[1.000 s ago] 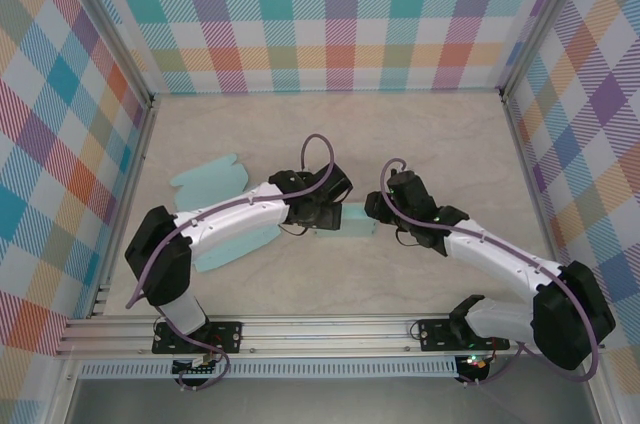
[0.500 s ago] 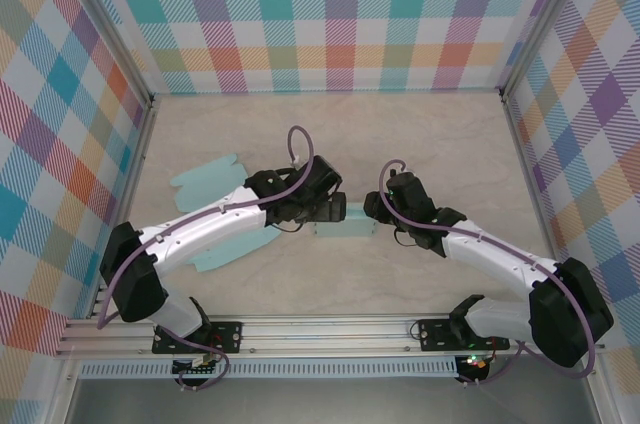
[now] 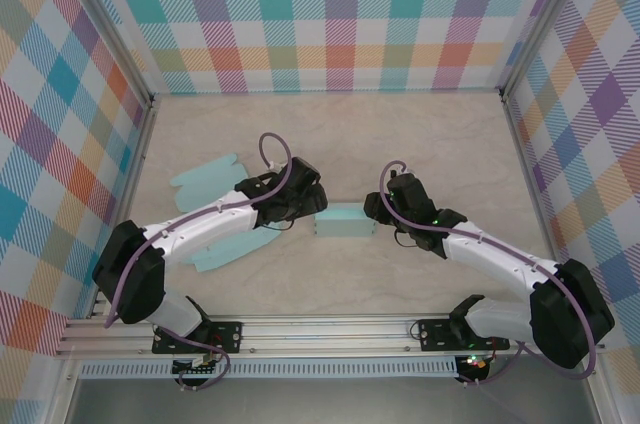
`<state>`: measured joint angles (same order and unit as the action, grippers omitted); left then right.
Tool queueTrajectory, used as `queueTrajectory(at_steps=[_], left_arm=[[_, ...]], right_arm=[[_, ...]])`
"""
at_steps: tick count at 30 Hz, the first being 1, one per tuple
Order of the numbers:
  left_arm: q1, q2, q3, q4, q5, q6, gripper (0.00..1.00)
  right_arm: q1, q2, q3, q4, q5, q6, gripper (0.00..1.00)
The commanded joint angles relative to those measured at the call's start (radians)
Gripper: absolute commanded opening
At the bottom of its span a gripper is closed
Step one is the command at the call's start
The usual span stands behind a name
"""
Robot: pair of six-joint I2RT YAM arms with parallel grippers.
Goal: Fold the paper box
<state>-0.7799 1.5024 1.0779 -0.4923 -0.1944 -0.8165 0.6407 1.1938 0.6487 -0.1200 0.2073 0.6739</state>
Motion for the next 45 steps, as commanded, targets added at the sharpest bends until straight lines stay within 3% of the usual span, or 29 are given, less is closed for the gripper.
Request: queueTrajectory(at_steps=[1,11,14,22,27,37,45], left_arm=[[0.004,-0.002,-0.054,0.067,0.042,-0.037,0.78],[0.001,-0.037,-0.222,0.197,0.098,-0.051,0.73],[-0.003,-0.037,-0.277,0.264,0.087,-0.047,0.67],[-0.069,-0.029,-0.46,0.5,-0.012,-0.036,0.66],[-0.082,-0.009,-0.519,0.572,-0.058,-0.028,0.58],[-0.113,0.082,-0.598,0.696,-0.115,-0.042,0.28],[-0.117,0.074,-0.641,0.724,-0.148,-0.047,0.26]], right_arm=[[0.001,0.012,-0.042,-0.108,0.004,0.0,0.49],[0.0,0.029,-0.056,-0.097,0.019,0.006,0.49],[0.001,0.038,-0.071,-0.077,0.029,0.012,0.49],[0.003,0.028,-0.19,0.109,0.042,-0.004,0.48],[0.001,0.001,-0.29,0.244,0.062,-0.014,0.48],[0.014,0.106,-0.38,0.427,0.072,-0.014,0.47],[0.049,0.2,-0.383,0.504,0.093,0.0,0.45]])
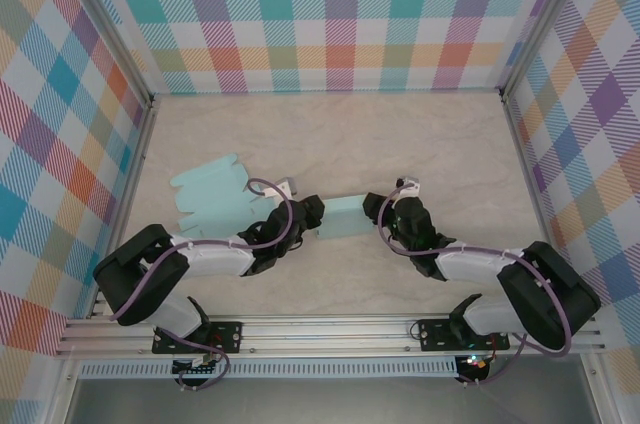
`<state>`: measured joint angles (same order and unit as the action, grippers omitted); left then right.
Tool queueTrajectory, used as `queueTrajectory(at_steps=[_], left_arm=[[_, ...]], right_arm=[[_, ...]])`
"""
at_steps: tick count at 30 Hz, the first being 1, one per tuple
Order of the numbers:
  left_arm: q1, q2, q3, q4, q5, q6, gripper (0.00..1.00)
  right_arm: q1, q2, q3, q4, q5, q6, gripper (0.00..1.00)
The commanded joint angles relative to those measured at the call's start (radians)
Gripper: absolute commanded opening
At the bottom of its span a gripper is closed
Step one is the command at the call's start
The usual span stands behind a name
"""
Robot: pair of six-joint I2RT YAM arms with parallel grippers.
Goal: Fold the paper box
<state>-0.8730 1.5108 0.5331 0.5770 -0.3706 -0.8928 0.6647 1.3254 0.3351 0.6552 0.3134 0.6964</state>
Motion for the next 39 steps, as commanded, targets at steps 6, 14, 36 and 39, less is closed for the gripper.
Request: queueTrajectory(at_steps=[6,14,36,39], left_arm=[[-0.03,-0.006,-0.031,-0.418,0.036,0.102,0.31],[-0.04,-0.098,0.094,-0.515,0.03,0.191,0.45],[-0.027,-0.221,0.299,-0.675,0.111,0.34,1.0],[-0.027,-0.183,0.31,-0.669,0.164,0.347,1.0]], right_arm=[[0.032,-0.056,-0.042,-0.378,0.02,-0.058,0.46],[0.031,-0.255,0.059,-0.599,0.031,-0.1,0.58],[0.029,-0.279,0.443,-1.194,-0.226,-0.068,0.7],[0.025,-0.278,0.424,-1.183,-0.231,-0.062,0.68]])
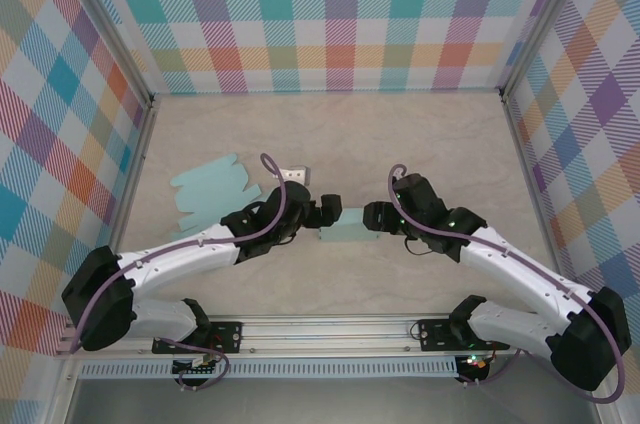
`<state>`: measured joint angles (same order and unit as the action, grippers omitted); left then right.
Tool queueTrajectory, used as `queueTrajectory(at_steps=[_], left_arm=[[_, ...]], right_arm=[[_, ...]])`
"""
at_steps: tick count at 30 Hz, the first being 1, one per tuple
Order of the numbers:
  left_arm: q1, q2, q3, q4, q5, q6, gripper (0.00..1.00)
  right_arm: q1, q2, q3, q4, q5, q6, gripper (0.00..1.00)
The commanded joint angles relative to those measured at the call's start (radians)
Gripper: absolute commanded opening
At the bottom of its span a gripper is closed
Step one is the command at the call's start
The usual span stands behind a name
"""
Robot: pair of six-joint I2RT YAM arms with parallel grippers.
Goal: Fold the paper box
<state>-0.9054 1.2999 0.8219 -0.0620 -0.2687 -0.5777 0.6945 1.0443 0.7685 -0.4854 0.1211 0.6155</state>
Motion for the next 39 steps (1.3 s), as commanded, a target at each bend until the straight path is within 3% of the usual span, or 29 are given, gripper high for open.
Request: queueTrajectory(at_steps=[1,14,20,25,28,39], left_arm=[[0.005,0.049,0.033,-0.033,0.077,0.029,1.0],[0.005,0.182,0.057,-0.064,0.072,0.001,0.95],[0.003,0.184,0.0,-0.06,0.086,-0.023,0.82],[0.002,0.201,-0.059,-0.025,0.13,-0.042,0.58],[-0.002,0.194,-0.091,0.01,0.135,-0.048,0.5],[-0.032,0.19,-0.176,0.226,0.147,0.013,0.5]], right_arm=[[-0.006,0.006,-0.014,-0.039,-0.037,0.021,0.68],[-0.079,0.043,-0.062,0.084,-0.079,0.012,0.62],[-0.092,0.089,-0.071,0.114,-0.108,0.012,0.58],[-0.092,0.078,-0.125,0.125,-0.107,0.035,0.54],[-0.093,0.054,-0.171,0.147,-0.101,0.048,0.49],[-0.092,-0.039,-0.278,0.135,-0.018,0.079,0.45]])
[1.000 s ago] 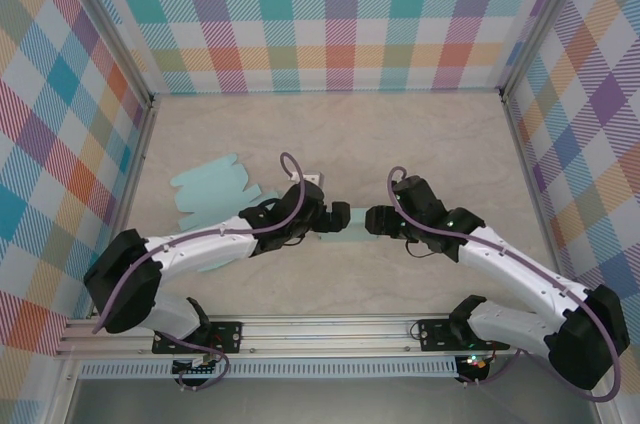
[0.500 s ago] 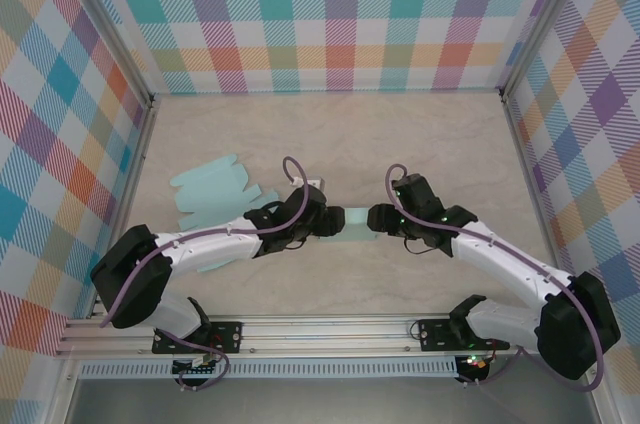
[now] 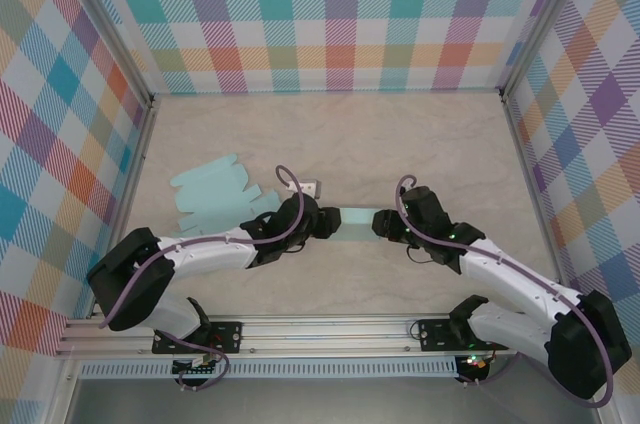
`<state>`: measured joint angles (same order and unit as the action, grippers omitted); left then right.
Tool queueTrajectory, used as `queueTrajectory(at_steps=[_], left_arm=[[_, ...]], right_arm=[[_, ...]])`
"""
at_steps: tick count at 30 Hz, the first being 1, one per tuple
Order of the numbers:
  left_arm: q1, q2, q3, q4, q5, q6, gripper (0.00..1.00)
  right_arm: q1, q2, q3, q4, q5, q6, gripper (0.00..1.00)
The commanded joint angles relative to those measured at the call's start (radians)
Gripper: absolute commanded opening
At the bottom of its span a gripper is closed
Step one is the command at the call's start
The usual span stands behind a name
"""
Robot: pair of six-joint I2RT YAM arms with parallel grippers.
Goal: Fold the paper box
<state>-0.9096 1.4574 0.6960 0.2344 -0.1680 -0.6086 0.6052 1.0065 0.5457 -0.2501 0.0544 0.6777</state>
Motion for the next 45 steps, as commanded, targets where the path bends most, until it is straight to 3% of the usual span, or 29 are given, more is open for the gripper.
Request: queueTrajectory(at_steps=[1,9,19,29,36,40,45], left_arm=[[-0.033,0.019,-0.062,-0.073,0.047,0.041,0.5],[-0.064,-0.066,-0.149,-0.09,0.053,0.0,0.51],[-0.135,-0.108,-0.249,0.017,0.021,0.085,0.48],[-0.141,-0.23,-0.261,-0.097,-0.014,0.118,0.51],[-0.14,-0.269,-0.141,-0.286,-0.077,0.026,0.57],[-0.134,-0.193,-0.041,-0.359,-0.056,-0.028,0.58],[-0.123,-0.053,0.046,-0.414,-0.047,-0.051,0.58]], right_arm=[[-0.003,-0.012,-0.065,-0.099,0.039,0.017,0.44],[0.01,-0.066,-0.123,-0.088,-0.046,0.021,0.4],[0.066,-0.155,-0.139,-0.196,-0.046,0.039,0.38],[0.079,-0.233,-0.104,-0.286,-0.081,0.092,0.41],[0.079,-0.127,0.028,-0.324,-0.097,0.057,0.46],[0.079,-0.016,0.074,-0.289,-0.074,0.044,0.52],[0.07,0.133,0.139,-0.294,0.016,0.006,0.52]])
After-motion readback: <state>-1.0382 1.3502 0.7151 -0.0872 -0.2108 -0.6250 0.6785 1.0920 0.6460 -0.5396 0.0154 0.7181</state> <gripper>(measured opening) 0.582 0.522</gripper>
